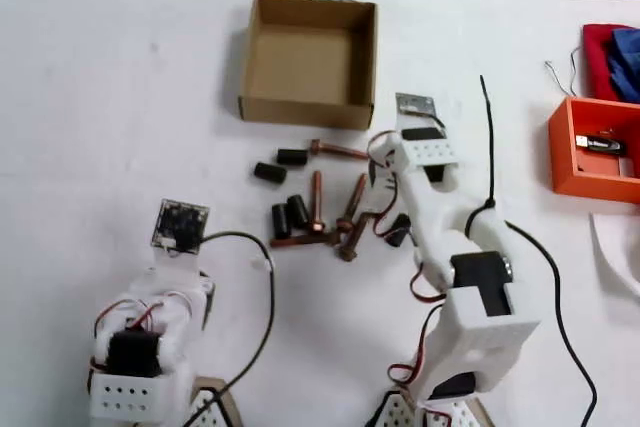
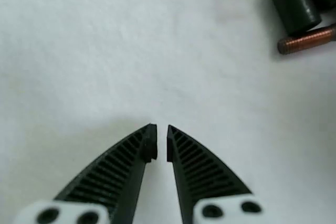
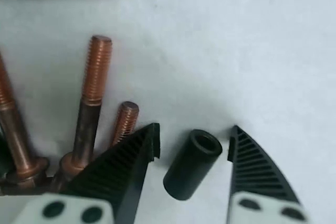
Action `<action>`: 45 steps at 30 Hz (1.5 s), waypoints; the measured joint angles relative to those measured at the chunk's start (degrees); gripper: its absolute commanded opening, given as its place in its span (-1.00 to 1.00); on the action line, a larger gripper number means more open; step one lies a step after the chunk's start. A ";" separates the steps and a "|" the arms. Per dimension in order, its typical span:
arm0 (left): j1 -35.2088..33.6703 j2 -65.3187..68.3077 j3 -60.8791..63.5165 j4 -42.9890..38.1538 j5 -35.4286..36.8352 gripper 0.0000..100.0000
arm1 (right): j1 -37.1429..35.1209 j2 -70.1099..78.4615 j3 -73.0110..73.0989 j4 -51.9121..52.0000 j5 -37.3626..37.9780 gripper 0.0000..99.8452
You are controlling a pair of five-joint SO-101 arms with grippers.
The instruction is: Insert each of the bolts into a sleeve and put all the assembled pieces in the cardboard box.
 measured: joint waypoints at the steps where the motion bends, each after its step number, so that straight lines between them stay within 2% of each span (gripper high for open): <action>1: 0.00 0.00 0.00 0.00 0.00 -0.87 | 0.62 -0.53 0.18 0.88 0.53 -0.56; 6: 0.00 0.00 0.00 0.00 0.00 -0.87 | 2.64 -5.36 0.88 4.48 1.49 -0.56; 13: 0.00 0.00 0.00 0.00 0.00 -0.87 | 1.14 -6.86 2.99 4.92 1.67 -0.56; 27: 0.00 0.00 0.00 0.00 0.00 -0.87 | 1.85 -0.35 2.99 2.90 1.67 -0.63; 29: 0.00 0.00 0.00 0.00 0.00 -0.87 | 1.85 -0.35 2.99 2.90 1.58 -0.74; 31: 0.00 0.00 0.00 0.00 0.00 -0.87 | 2.29 -0.35 2.99 2.90 1.58 -0.96; 37: 0.00 0.00 0.00 0.00 0.00 -0.87 | 2.81 -0.35 2.99 2.02 1.93 -0.96; 39: 0.00 0.00 0.00 0.00 0.00 -0.87 | 2.81 -0.26 2.73 2.02 3.08 -0.96; 45: 0.00 0.00 0.00 0.00 0.00 -0.87 | 2.20 1.14 -2.29 0.09 13.80 -0.96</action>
